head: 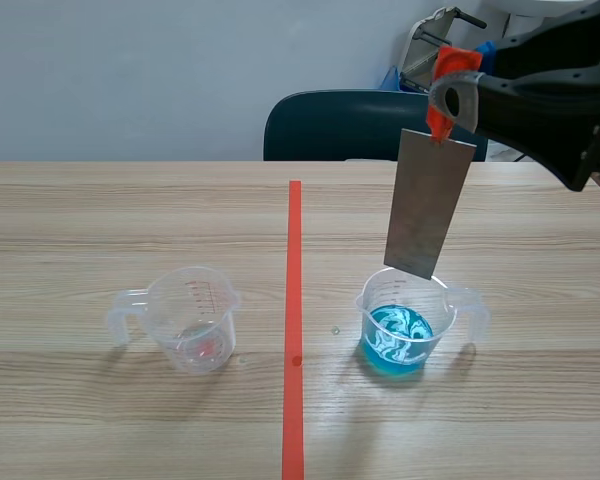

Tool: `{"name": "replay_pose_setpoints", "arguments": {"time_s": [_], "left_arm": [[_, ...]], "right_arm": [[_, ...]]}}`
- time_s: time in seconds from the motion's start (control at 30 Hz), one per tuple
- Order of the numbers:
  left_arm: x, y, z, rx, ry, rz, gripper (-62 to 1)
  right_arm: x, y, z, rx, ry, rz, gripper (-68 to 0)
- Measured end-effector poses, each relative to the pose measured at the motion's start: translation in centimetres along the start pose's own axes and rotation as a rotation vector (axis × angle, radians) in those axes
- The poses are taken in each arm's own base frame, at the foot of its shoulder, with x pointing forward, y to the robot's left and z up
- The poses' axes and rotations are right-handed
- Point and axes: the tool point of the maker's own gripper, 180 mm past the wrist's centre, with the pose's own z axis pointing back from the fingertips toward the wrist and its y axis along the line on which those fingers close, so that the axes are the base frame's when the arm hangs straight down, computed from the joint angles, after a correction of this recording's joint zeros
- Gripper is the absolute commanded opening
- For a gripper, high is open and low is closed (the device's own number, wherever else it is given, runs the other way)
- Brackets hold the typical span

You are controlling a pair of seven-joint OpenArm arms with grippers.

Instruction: Do the redox reaction experiment

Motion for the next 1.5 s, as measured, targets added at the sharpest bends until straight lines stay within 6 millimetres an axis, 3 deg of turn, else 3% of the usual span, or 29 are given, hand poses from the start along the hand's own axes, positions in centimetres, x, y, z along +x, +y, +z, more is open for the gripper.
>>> {"name": "replay_pose_setpoints", "arguments": {"time_s": [0.33, 0.53, 0.7, 1.5], "left_arm": [[0.6, 0.5, 0.5, 0.053, -0.030, 0.076, 1.4], [0.8, -0.7, 0.5, -0.014, -0.038, 0.158, 1.4], [2.2, -1.5, 0.8, -0.060, -0.109, 0.221, 1.4], [2.1, -1.8, 0.8, -0.078, -0.103, 0.217, 1.4]], "right_arm": [[0.0, 0.0, 0.0, 0.000, 0.000, 0.000, -66.8], [0.0, 0.0, 0.0, 0.000, 0.000, 0.000, -66.8], [0.0, 0.0, 0.0, 0.000, 0.000, 0.000, -66.8], [0.0, 0.0, 0.0, 0.000, 0.000, 0.000, -66.8]]}}
